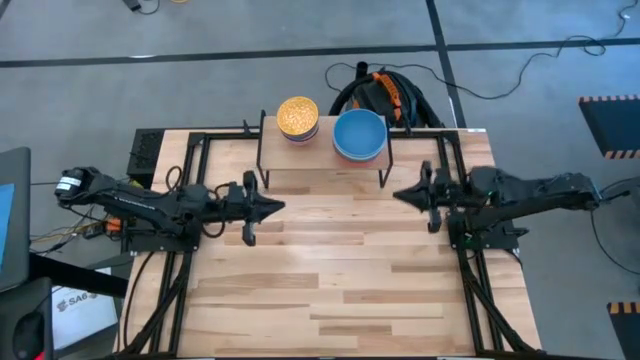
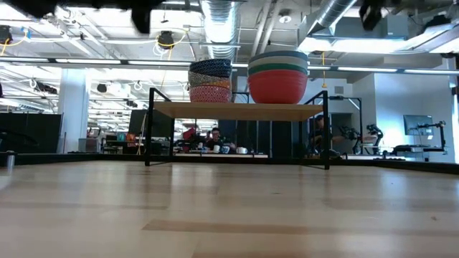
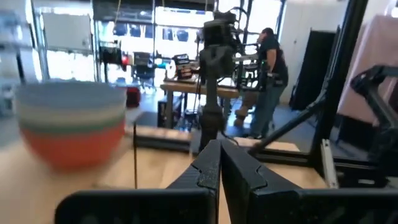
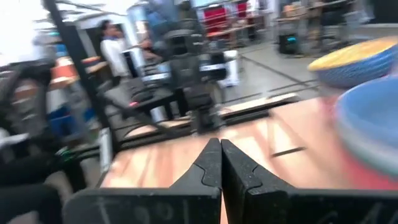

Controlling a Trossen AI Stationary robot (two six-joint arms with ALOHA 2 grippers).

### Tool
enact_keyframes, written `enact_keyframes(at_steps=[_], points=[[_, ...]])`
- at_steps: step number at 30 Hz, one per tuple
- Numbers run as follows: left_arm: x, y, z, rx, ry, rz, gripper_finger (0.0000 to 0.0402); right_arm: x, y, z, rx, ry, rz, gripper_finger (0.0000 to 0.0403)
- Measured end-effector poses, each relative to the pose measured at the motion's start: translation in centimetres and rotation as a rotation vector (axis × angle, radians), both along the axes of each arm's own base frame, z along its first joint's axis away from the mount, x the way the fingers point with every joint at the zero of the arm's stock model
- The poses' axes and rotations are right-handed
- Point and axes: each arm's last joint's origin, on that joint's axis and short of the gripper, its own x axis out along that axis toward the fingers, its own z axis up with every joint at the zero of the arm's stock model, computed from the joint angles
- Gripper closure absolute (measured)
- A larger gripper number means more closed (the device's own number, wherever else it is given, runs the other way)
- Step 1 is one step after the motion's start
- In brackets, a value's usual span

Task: Place and stack bowls onto a shelf
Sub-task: Return to Home Position

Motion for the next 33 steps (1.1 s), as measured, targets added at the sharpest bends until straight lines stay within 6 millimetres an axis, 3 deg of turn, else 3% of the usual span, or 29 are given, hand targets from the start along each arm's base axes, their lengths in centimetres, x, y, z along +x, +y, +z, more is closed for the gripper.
enact_keyframes(at_steps=[4, 8, 12, 19, 33], points=[[-2.2, 0.3, -4.0, -0.073, 0.029, -0.009, 0.0401, 0.2, 0.5, -3.6, -0.020, 0.004, 0.086, 0.0374], [-4.1, 0.5, -6.0, -0.111, 0.041, -0.039, 0.0401, -0.4, 0.6, -5.5, -0.061, 0.003, 0.074, 0.0378], [-5.9, 0.8, -6.3, -0.048, -0.024, -0.010, 0.0401, -1.6, 0.4, -5.8, -0.058, -0.132, 0.064, 0.0386], [-7.8, 1.2, -7.8, 0.013, -0.025, 0.004, 0.0401, -3.3, -0.2, -7.3, -0.050, -0.185, 0.029, 0.0386], [-9.9, 1.5, -9.0, 0.028, 0.056, 0.007, 0.0401, -4.1, -0.4, -10.5, -0.129, -0.181, 0.021, 0.0381]])
